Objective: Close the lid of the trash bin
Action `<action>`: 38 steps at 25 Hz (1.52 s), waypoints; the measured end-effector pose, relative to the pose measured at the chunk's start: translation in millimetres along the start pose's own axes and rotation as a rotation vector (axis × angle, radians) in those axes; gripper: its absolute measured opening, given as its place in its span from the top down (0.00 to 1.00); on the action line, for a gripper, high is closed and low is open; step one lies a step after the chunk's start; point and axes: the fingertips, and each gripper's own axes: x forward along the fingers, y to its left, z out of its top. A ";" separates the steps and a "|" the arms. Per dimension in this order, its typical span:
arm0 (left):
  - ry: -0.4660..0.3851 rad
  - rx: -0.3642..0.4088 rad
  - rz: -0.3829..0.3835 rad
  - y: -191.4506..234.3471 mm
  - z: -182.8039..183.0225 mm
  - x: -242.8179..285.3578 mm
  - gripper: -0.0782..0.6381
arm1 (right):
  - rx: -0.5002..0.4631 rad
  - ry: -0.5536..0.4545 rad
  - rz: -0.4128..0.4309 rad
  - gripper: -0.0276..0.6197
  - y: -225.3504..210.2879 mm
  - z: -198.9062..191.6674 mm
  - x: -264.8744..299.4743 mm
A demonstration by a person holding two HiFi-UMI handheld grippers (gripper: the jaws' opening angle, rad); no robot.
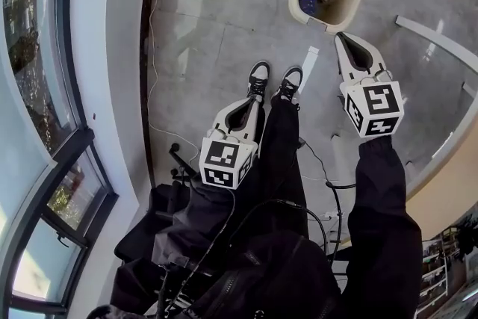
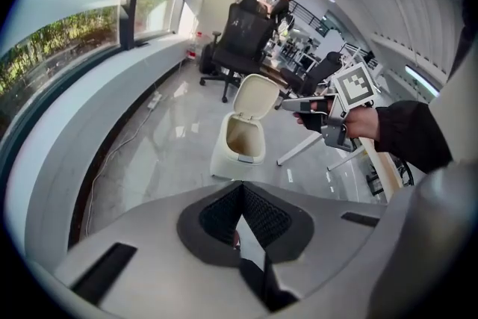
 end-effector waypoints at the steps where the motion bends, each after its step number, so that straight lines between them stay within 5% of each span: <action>1: 0.007 -0.004 0.002 2.0 -3.4 0.9 0.89 | -0.007 0.002 -0.002 0.95 -4.7 -0.2 4.8; 20: 0.045 -0.030 0.005 4.2 -17.9 14.3 0.89 | -0.186 -0.035 -0.116 0.95 -132.3 79.5 46.7; 30: 0.053 -0.048 0.001 4.6 -25.6 15.0 0.89 | -0.153 -0.061 -0.224 0.95 -192.6 120.2 59.4; 38: 0.055 -0.069 0.001 6.0 -29.6 14.6 0.89 | -0.164 0.009 -0.286 0.95 -233.2 126.5 81.9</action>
